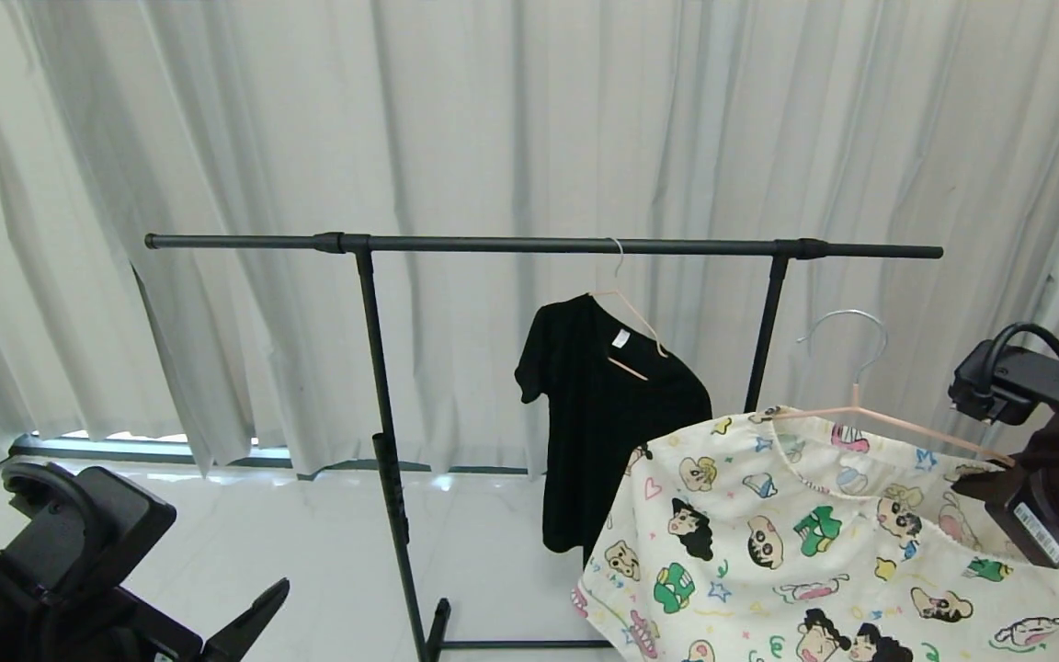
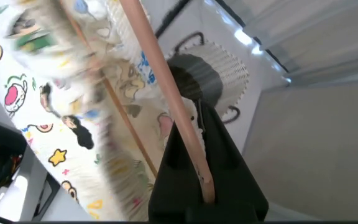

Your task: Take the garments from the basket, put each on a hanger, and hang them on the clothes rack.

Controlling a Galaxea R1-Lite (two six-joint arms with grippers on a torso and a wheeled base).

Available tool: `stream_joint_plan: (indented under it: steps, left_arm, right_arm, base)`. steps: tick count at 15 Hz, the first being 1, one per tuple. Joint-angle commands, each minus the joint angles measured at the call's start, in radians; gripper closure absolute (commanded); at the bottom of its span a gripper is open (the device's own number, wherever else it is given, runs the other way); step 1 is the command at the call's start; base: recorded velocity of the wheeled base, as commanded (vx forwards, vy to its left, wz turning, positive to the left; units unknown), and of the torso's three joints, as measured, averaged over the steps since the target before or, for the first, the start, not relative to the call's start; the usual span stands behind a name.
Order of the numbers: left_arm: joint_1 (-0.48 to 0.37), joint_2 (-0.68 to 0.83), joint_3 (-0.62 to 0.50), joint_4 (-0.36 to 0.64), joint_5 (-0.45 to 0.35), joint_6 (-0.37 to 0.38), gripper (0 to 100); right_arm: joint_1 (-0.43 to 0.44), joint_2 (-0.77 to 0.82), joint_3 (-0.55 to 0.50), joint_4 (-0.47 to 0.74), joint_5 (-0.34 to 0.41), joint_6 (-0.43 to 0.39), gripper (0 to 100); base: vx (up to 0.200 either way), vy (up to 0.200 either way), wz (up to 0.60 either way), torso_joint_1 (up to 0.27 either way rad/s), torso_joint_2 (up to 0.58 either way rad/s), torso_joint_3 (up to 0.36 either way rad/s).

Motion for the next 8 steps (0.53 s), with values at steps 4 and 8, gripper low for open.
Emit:
stream_joint_plan:
  steps: [4,8]
  left_arm:
    - [-0.036,0.008,-0.004,-0.001,0.0,0.002,0]
    - [-0.033,0.019,-0.004,-0.001,0.003,-0.003,0]
  right_arm:
    - [-0.032,-0.007,0.018,0.002,-0.003,-0.001,100]
    - [-0.033,0.009,0.013,0.0,-0.082,-0.001,100]
  base:
    - [0.0,-0.2,0.0,0.004,0.01,-0.001]
    - [0.0,-0.1,0.0,0.004,0.0,0.0]
